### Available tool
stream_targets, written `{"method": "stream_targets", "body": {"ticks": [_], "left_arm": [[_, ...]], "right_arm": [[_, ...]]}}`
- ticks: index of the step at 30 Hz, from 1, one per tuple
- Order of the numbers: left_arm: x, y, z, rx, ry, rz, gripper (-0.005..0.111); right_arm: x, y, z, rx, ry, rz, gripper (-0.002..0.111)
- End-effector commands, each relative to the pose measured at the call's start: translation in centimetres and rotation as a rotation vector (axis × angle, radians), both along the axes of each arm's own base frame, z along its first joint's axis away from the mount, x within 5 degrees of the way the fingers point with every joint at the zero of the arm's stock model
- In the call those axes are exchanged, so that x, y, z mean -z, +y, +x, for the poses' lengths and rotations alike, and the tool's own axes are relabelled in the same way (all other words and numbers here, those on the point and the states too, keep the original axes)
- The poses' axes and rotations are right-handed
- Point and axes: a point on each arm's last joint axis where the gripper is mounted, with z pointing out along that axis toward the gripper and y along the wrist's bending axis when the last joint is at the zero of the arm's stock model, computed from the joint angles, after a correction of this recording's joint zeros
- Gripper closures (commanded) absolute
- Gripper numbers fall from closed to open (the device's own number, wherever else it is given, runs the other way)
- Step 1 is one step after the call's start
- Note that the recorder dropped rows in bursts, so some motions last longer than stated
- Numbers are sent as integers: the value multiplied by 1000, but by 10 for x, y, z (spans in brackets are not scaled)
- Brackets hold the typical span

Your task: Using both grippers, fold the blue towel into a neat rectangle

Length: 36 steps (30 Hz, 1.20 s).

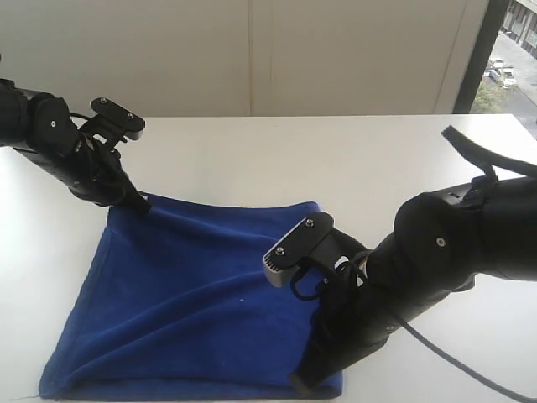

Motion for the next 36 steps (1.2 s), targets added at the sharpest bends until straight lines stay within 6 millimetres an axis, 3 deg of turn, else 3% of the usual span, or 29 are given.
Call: {"method": "stream_targets", "body": {"ticks": [1, 11, 13, 19, 22, 25, 28, 31, 36], "left_arm": [[-4, 3, -1, 4, 2, 18, 107], [-2, 11, -2, -15, 31, 75, 107], [-2, 15, -1, -25, 35, 76, 107], [-1, 15, -2, -37, 48, 73, 107], [-1, 16, -2, -38, 52, 74, 107], [0, 16, -4, -39, 73, 82, 107], [1, 17, -5, -40, 86, 87, 107], [1, 17, -5, -40, 86, 87, 107], [1, 17, -7, -41, 103, 96, 107]], "right_arm": [[0, 0, -2, -3, 4, -1, 108], [0, 0, -1, 0, -6, 3, 108], [-7, 1, 7, -10, -95, 12, 108], [-57, -25, 83, 171, -283, -13, 108], [-68, -41, 127, 219, -288, -39, 108], [-46, -35, 170, 159, -190, -39, 108], [-22, -25, 193, 146, -160, -7, 108], [5, -18, 209, 128, -128, 2, 108], [26, -16, 220, 127, -109, -9, 108]]}}
